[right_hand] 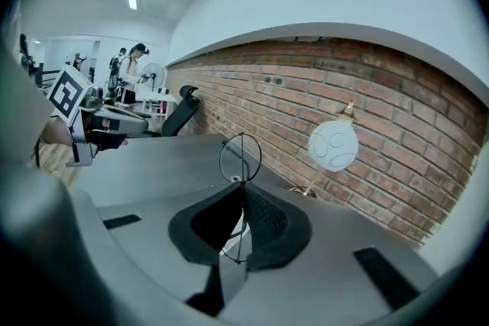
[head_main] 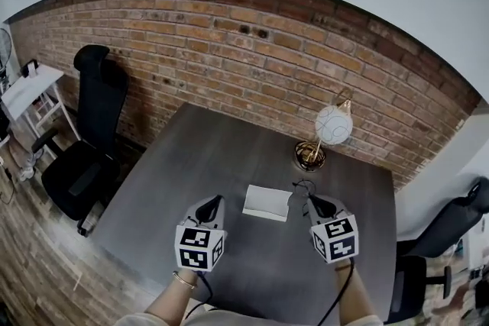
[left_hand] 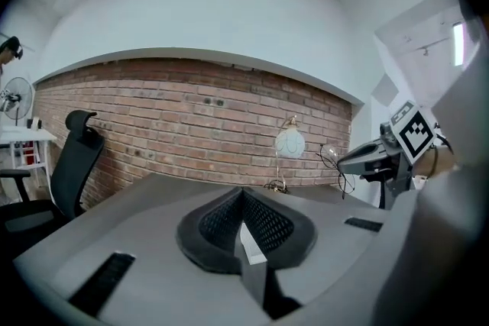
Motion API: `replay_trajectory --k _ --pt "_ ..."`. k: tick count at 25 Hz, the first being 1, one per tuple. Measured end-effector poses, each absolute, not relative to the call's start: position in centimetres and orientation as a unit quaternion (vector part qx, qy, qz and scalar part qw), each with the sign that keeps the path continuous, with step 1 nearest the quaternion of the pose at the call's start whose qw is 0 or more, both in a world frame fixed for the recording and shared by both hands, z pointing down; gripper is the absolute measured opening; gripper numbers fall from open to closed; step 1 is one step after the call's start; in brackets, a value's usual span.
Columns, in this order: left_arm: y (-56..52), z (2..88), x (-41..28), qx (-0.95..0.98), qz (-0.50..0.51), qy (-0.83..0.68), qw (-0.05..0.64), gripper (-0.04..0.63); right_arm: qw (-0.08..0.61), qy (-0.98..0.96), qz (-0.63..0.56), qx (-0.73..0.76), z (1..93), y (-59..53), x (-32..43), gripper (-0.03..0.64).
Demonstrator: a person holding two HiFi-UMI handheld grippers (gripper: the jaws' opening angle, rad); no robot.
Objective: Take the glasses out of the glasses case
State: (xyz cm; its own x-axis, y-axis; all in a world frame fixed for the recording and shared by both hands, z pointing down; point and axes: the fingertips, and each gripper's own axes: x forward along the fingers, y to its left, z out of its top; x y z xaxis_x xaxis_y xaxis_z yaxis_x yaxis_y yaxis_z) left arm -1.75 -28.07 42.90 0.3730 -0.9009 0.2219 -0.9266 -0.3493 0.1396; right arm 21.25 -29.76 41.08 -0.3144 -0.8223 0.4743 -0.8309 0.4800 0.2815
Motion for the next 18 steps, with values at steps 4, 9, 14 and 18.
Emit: replay_trajectory --k 4,9,14,18 --pt "-28.3 41.5 -0.6 0.827 0.051 -0.55 0.107 0.017 0.232 -0.783 0.019 0.577 38.8 -28.5 24.3 0.04" --pt "-29.4 39.5 1.0 0.839 0.045 -0.536 0.08 0.017 0.157 -0.742 0.032 0.651 36.3 -27.1 28.0 0.04" --pt "-30.6 37.1 2.6 0.845 0.037 -0.53 0.064 0.017 0.099 -0.703 0.04 0.703 35.0 -25.3 31.1 0.04" --pt "-30.9 35.8 3.9 0.849 0.027 -0.524 0.056 0.017 0.07 -0.68 0.027 0.729 34.1 -24.1 32.7 0.04"
